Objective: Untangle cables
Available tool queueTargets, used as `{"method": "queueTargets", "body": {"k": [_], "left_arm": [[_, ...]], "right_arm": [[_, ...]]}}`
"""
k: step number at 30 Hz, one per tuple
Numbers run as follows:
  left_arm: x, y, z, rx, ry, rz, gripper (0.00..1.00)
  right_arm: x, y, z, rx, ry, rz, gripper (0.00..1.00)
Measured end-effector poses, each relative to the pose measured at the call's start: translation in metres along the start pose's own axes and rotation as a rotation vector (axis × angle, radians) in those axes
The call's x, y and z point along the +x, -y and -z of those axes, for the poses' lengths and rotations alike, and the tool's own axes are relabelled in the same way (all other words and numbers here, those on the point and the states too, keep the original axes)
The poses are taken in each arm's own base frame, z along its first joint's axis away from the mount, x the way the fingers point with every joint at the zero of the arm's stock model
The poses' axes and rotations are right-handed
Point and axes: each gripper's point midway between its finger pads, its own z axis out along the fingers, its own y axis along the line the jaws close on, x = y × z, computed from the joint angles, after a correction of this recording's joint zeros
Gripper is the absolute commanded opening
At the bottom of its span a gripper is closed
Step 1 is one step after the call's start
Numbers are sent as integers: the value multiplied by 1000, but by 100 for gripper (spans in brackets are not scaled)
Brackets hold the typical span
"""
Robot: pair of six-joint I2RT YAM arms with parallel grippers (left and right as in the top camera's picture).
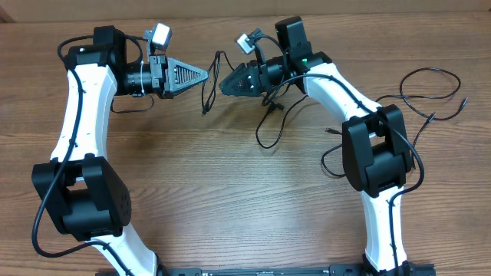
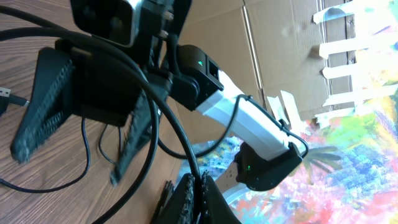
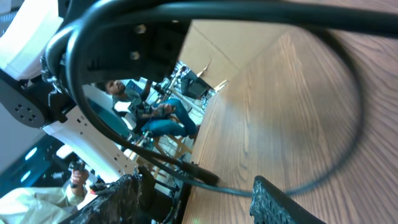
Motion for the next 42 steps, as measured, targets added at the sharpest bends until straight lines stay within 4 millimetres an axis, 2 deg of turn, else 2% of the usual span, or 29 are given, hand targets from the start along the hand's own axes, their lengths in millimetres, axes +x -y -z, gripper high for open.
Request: {"method": "queueTargets", "body": {"k": [4,18,19,21,22,23,28,30,33,38,42], "left_arm": [[-1,0,0,0,1,-4,5],[-1,4,0,25,5,0,4],[-1,5,0,31,6,8,4],[1,7,0,40,6,29,4],[1,8,0,42,7,33,4],[1,8,0,45,7,38,4],[2,5,0,28,3,37,5],[3,-1,0,-11,-5,33,4],[9,-24,0,-146,-41,18,4],[26,-68,-2,-420,-159,-54,4],[40,-85,-14,-534,-275,-154,5]], "right_arm": [[-3,-11,-11,-16,-16,37,58],[-23,-24,-14,-22,-16,152,57],[-24,-24,-15,-24,-17,160,55],[-27,-26,-17,-27,-18,171,36],[-28,-27,-18,-28,-19,169,13],[-29,-29,-19,-30,-21,164,4],[-30,-30,-20,-30,-22,103,4],[-32,-31,-18,-28,-21,66,4],[-39,-31,-10,-17,-9,-2,4],[-49,-27,16,17,31,-160,4],[-53,-23,36,38,63,-272,4]]}}
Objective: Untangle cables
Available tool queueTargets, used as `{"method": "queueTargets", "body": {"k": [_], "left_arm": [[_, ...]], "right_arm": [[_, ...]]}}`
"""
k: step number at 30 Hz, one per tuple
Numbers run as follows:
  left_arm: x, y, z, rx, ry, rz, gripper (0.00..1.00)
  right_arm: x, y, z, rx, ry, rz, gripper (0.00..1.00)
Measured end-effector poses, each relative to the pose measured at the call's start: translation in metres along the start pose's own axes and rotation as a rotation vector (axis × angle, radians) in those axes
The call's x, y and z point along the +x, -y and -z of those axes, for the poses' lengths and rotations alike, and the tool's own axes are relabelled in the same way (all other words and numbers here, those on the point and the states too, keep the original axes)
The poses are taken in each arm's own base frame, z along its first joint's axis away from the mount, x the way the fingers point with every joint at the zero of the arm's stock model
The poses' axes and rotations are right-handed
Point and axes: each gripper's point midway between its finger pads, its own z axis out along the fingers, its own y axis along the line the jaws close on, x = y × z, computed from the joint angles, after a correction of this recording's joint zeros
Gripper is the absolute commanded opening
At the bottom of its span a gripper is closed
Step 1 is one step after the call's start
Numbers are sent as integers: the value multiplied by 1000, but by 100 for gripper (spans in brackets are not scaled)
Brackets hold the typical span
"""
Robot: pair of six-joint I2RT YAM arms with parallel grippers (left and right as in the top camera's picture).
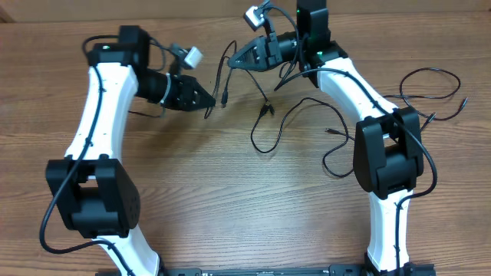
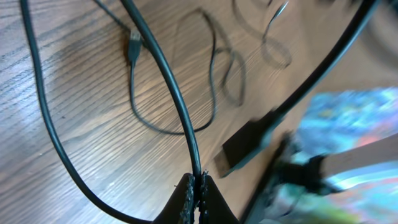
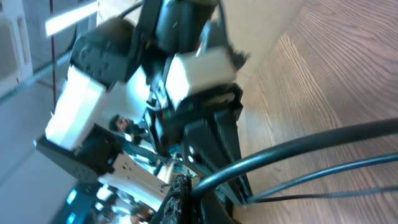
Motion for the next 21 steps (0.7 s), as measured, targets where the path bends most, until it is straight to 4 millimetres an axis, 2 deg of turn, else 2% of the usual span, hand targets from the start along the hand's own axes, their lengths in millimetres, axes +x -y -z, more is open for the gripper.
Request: {"method": "queueTargets", "body": {"k": [4,5,6,7,8,9,17,18,20,21], "left_arm": [[9,-2,-16,-91,-80,-79,4],[12,-4,-20,-119,-103,-95,14],[14,-5,-24,-147,-126,-113,33],[16,-6,-27,-169,-144,-132,46],[19,-7,-29,-192,-164,-141,85],[21,-8,-31,-213,-184,-148,100],[28,-20,-29,-309,-230,-132,99],[28,-22,-28,-315,-225,-125,100],[26,-25,-26,-324,-215,-104,99],[25,-27,-24,-330,-208,-95,100]], "right_arm": [[-1,1,3,3,6,-42,4],[-1,1,3,3,6,-48,4],[-1,1,3,3,5,-53,4],[-1,0,3,2,4,-56,4],[0,0,2,2,3,-60,4],[0,0,2,2,3,-61,4],[-2,3,8,9,16,-81,4],[-1,5,10,13,21,-99,9],[-1,10,13,26,37,-145,33],[-1,12,15,30,43,-148,38]]}}
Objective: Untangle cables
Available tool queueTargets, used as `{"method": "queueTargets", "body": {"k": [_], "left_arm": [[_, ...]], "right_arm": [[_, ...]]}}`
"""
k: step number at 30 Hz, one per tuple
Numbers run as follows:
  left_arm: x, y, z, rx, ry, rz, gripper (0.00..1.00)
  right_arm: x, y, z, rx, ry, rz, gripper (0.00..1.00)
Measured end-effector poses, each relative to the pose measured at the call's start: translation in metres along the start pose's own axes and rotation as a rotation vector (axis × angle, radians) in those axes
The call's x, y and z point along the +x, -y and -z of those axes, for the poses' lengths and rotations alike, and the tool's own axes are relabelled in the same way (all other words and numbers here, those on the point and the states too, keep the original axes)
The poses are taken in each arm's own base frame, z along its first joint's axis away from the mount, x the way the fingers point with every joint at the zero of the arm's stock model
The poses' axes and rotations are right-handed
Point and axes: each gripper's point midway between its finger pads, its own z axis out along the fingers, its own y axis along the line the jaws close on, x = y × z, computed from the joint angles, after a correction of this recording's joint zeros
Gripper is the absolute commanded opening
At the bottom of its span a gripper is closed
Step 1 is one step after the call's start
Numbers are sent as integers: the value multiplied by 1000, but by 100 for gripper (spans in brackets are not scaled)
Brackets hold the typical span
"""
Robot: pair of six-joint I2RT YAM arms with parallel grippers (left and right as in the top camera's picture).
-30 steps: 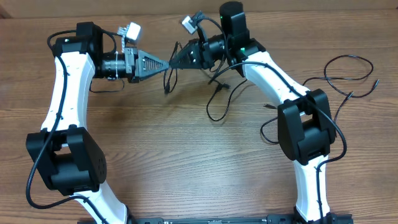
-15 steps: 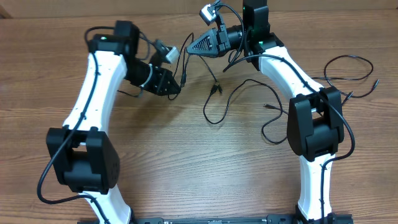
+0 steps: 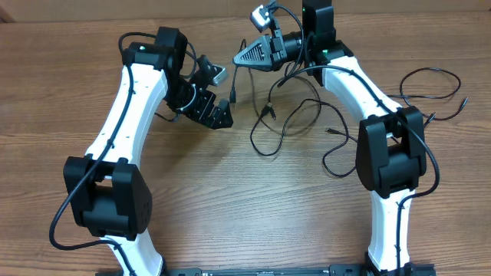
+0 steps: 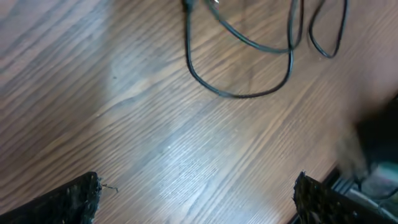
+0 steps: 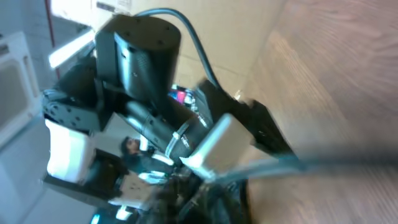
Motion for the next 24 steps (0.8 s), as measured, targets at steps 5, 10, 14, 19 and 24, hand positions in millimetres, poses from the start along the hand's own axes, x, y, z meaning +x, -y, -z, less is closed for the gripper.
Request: {"method": "queueTargets", "body": {"k": [5,10,14,19,24], "left_arm": [[-2,-13,6,-20,26,63,100],[-2,-17,7,-28,31,79,100],[-3,-18,7,-29,32,78,100],[-11,-21,8,-40,67,82,99],[-17,-15,4,-39,76,76,96]], "right_arm": [[5,23,4,67,48,-118,80],[24,78,13,330,117,-258,81],[47,113,29,543,105,-306,80],[62,127,41,653,69,-307,81],[67,122,75,728,101,-352,82]]}}
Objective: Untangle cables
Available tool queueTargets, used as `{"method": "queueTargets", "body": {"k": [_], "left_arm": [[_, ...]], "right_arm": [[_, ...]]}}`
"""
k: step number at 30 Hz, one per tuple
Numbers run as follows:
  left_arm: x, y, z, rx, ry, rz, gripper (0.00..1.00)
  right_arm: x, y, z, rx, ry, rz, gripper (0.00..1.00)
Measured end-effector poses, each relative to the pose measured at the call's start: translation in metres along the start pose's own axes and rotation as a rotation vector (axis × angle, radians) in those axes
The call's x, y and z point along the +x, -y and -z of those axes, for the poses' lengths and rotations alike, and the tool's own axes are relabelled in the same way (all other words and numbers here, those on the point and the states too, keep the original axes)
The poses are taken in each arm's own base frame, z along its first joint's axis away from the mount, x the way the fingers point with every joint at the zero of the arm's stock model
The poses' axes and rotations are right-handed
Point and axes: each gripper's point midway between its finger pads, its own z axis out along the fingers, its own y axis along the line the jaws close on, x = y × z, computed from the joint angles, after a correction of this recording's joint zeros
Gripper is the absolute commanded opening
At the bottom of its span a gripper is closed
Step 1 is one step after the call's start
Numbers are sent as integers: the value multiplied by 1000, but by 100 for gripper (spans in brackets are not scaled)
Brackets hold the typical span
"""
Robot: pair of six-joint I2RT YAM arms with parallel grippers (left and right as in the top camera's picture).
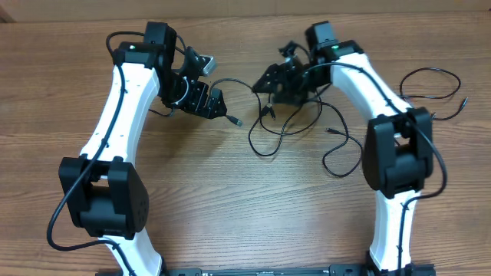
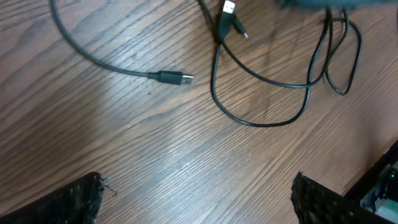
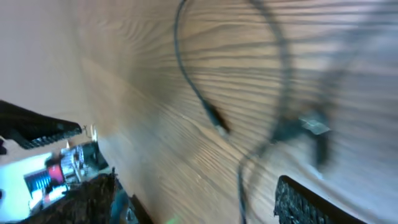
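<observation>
Black cables lie on the wooden table. One cable ends in a USB plug and lies loose between the arms. A tangle of loops sits under the right arm. My left gripper hangs open just left of the plug, holding nothing. Over the tangle's left edge my right gripper is open too. A blurred cable strand passes below its fingers.
A separate thin black cable curls at the right side of the table. The table's back edge runs behind both arms, with cardboard beyond it.
My right gripper was shut on a cable held up at the back; now it is open and lower, over the tangle. The plug-ended cable now lies on the table. The left gripper stays open.
First the grippers faced each other, the left shut on a cable and the right open around it. Then both were shut on cable, further apart. Then the left was open while the right held cable high. Now both are open and the cables lie on the table.
</observation>
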Motion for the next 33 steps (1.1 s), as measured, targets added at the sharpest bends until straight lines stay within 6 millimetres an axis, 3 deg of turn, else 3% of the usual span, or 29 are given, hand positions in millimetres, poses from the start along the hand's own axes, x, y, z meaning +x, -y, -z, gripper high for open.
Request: {"method": "queueTargets", "body": {"k": [6,9,13,19,22,27,29,33], "left_arm": [[-1,29,-30,27,-53,-94,92],[0,53,-54,21,-96,-189,91],[0,74,-80,-75,-129,-312,90],[-19,102,-103,-256,-66,-467,67],[-24,109,-108,-325,-48,-513,67],[-18,102,-120,-375,-93,-537,48],[-11,95,-128,-384,-135,-548,30],[0,81,-139,-385,-206,-553,36]], "right_arm": [[6,53,95,158,90,-206,90],[17,92,125,273,103,-312,94],[22,113,136,363,111,-341,99],[20,119,138,402,122,-333,100],[20,119,137,406,120,-331,100],[20,119,137,410,119,-329,100],[20,119,137,410,120,-330,100],[20,119,138,412,120,-329,100]]}}
